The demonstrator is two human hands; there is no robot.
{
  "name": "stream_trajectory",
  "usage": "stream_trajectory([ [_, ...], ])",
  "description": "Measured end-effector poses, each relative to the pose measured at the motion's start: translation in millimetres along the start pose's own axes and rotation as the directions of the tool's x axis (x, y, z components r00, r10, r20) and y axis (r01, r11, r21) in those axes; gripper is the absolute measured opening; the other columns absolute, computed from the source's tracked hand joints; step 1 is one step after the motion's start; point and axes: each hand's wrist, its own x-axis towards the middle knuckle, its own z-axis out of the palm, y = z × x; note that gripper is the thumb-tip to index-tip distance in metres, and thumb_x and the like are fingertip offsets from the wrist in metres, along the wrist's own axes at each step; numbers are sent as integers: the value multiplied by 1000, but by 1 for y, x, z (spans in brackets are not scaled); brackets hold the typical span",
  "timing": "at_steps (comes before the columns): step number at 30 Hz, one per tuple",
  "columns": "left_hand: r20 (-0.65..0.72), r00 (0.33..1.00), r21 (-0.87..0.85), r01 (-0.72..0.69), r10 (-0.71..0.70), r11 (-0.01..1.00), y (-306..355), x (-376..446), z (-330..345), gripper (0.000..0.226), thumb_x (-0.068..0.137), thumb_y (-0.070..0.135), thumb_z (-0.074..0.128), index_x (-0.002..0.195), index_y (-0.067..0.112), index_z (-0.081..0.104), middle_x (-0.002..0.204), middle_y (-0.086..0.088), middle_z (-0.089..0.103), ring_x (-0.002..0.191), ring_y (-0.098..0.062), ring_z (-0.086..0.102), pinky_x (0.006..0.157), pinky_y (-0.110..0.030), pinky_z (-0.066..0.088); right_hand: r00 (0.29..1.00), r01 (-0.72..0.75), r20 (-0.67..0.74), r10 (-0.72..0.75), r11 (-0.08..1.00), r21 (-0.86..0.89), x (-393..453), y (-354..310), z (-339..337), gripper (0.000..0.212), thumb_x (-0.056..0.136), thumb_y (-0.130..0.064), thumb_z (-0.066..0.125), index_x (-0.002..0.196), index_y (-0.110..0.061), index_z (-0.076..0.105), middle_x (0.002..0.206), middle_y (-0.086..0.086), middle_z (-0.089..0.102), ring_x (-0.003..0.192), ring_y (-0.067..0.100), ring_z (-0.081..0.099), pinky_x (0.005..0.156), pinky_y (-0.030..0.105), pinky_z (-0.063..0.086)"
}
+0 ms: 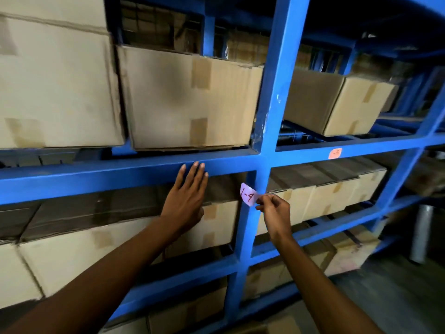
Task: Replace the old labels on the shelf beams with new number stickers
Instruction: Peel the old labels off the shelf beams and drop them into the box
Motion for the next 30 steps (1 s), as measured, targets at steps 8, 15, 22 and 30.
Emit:
stream_trajectory([
  [8,-69,992,36,-105,108,994,122,79,40,87,68,31,63,144,4,31,155,-20,22,144,-35,18,116,-53,13,987,-148,51,150,988,-39,67,79,-83,30,85,3,48,62,-11,61,64,11,59,65,23,52,63,31,42],
  [15,227,969,97,-124,100,988,193,63,111,95,78,43,60,150,9,7,156,-20,-10,143,-33,-13,113,-51,-9,913,-331,128,387,887,-321,61,199,-121,17,81,-2,56,66,-3,64,69,17,62,67,20,55,64,33,44],
  [22,432,899,84,-123,75,989,240,33,165,86,89,42,50,150,14,-4,156,-23,-15,145,-37,-13,111,-52,-14,711,-437,136,690,586,-682,0,318,-170,15,78,-12,63,69,-1,68,83,25,70,68,17,55,43,23,28],
  [30,390,920,49,-53,30,997,259,29,184,89,82,41,60,150,16,7,156,-27,-10,145,-40,-8,115,-54,-4,608,-480,84,790,449,-753,-23,375,-195,20,75,-18,67,63,-2,64,86,20,72,85,31,66,51,17,30],
])
